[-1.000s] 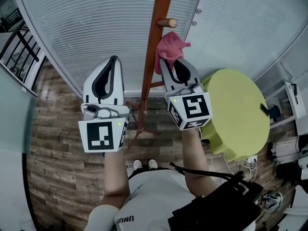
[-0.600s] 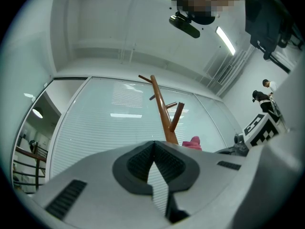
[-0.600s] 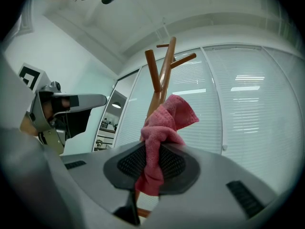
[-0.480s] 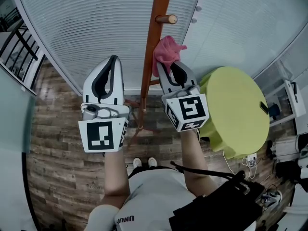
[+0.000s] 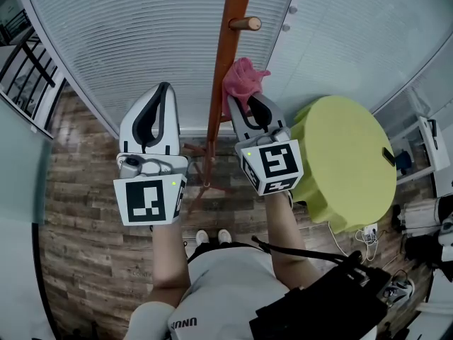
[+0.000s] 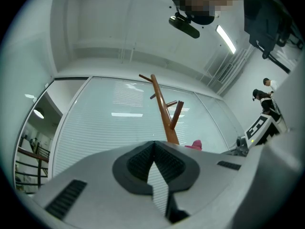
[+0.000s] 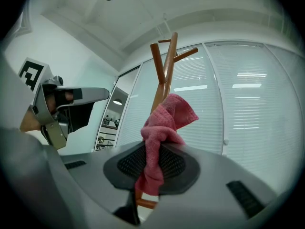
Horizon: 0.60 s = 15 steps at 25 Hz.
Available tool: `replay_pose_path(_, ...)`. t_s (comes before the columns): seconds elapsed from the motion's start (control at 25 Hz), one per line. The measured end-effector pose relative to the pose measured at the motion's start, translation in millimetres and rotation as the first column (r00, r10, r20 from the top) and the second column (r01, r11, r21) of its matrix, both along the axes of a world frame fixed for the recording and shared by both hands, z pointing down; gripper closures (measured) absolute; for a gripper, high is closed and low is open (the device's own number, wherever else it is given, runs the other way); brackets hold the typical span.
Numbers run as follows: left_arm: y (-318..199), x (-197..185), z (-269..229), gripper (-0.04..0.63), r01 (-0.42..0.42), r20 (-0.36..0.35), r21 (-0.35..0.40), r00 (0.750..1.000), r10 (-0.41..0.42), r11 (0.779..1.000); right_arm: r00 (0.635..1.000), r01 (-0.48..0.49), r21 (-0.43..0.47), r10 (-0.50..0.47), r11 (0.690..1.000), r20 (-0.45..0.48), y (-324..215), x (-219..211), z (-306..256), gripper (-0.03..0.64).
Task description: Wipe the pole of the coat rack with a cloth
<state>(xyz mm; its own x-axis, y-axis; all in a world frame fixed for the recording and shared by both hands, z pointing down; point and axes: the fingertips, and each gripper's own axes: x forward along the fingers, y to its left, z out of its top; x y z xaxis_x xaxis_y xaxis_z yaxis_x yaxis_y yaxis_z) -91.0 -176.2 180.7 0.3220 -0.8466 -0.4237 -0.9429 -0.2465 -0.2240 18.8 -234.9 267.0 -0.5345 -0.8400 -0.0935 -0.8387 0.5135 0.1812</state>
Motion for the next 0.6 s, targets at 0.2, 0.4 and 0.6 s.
replay_pose_path(0.2, 0, -1, 5, 0.581, -0.005, -0.017, -0.026, 1.000, 0.005, 1.000, 1.000, 0.001, -0.014, -0.001, 1.000, -0.011, 2, -5, 7, 0.543)
replay_pose_path(0.4, 0, -2, 7, 0.583, -0.005, 0.004, -0.018, 1.000, 0.005, 1.000, 1.000, 0.005, -0.029, -0.006, 1.000, -0.028, 4, -7, 15, 0.542)
replay_pose_path(0.6, 1, -6, 11, 0.581, -0.004, -0.021, -0.037, 1.000, 0.003, 0.999, 0.999, 0.008, -0.042, -0.009, 0.999, -0.039, 7, -11, 21, 0.543)
